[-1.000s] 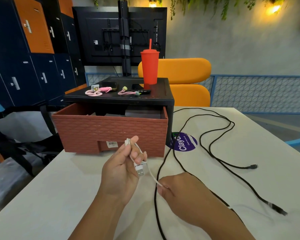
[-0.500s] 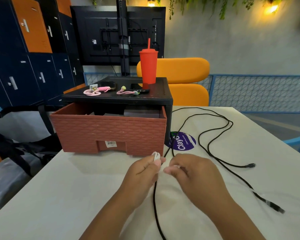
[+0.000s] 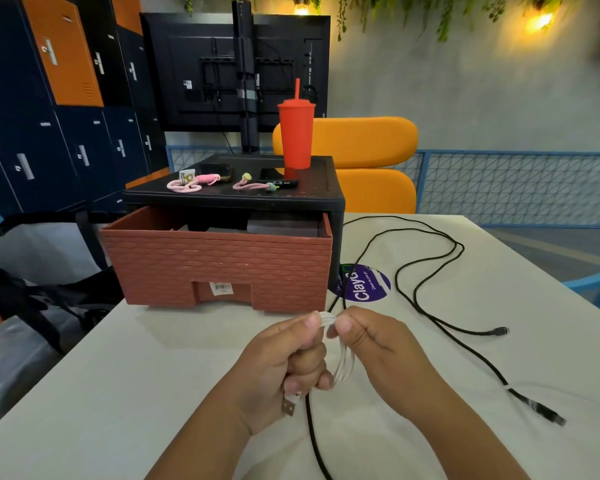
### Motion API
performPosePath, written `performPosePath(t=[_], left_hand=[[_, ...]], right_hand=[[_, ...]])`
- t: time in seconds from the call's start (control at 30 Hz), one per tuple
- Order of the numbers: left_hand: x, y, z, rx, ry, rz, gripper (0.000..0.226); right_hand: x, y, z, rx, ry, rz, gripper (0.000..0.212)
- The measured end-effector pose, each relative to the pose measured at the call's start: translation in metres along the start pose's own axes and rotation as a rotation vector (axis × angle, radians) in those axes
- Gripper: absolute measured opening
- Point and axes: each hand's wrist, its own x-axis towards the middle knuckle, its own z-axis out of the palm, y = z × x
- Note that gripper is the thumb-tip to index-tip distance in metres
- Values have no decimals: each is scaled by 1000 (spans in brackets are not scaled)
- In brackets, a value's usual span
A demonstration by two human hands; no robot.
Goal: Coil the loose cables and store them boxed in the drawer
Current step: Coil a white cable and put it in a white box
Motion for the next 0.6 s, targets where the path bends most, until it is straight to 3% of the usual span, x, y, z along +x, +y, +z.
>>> performPosePath(t=[0.27, 0.6], left_hand=[[3, -2, 4, -19, 82, -17, 29], [2, 2, 6, -177, 137, -61, 29]], right_hand=[[1, 4, 10, -168, 129, -2, 43], [1, 1, 16, -71, 134, -22, 36]])
